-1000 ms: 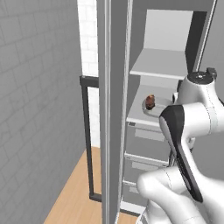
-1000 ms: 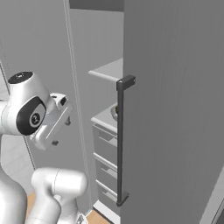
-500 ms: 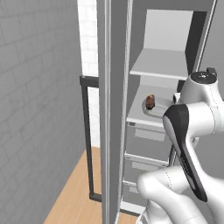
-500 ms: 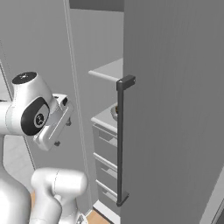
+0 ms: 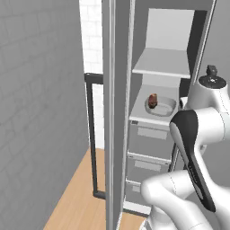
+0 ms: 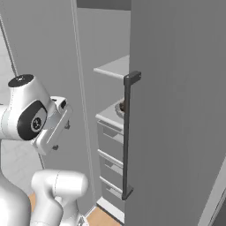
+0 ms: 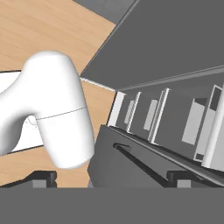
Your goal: Take the meat container that has the steak and place it on the second highest rack of the freezer. Then take the vegetable container that has the squash and eggplant and place it on the highest rack of the freezer.
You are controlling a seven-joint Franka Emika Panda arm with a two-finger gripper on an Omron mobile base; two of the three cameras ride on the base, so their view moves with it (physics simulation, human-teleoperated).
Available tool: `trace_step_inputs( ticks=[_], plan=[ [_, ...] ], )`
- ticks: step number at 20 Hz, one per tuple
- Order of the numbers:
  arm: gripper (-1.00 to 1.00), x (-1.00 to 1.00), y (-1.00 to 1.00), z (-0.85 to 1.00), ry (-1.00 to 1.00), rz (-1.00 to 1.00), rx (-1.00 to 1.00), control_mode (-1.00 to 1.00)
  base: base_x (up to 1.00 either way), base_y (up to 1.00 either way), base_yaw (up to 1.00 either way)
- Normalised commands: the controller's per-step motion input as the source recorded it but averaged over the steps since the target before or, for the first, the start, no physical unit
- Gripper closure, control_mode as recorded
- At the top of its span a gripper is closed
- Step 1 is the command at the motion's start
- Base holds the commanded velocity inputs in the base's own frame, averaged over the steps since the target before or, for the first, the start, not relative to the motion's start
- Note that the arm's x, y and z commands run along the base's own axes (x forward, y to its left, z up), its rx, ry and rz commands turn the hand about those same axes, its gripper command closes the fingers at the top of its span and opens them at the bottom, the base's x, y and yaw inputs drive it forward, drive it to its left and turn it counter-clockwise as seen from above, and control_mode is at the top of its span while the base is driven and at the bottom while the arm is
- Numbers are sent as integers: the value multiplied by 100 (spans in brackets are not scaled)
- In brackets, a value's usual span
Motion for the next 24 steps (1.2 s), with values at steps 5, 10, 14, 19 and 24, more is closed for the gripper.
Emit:
trace_step_inputs(
  ticks=[5, 10, 14, 19, 24],
  plan=[
    [-100, 0, 0, 0, 0, 0, 0, 100, -81, -5, -33],
    [-100, 0, 0, 0, 0, 0, 0, 100, -53, -61, -53],
    [-100, 0, 0, 0, 0, 0, 0, 100, 0, -100, -65],
    [-100, 0, 0, 0, 0, 0, 0, 100, 0, -100, -66],
    [-100, 0, 0, 0, 0, 0, 0, 100, 52, -100, -30]
  ],
)
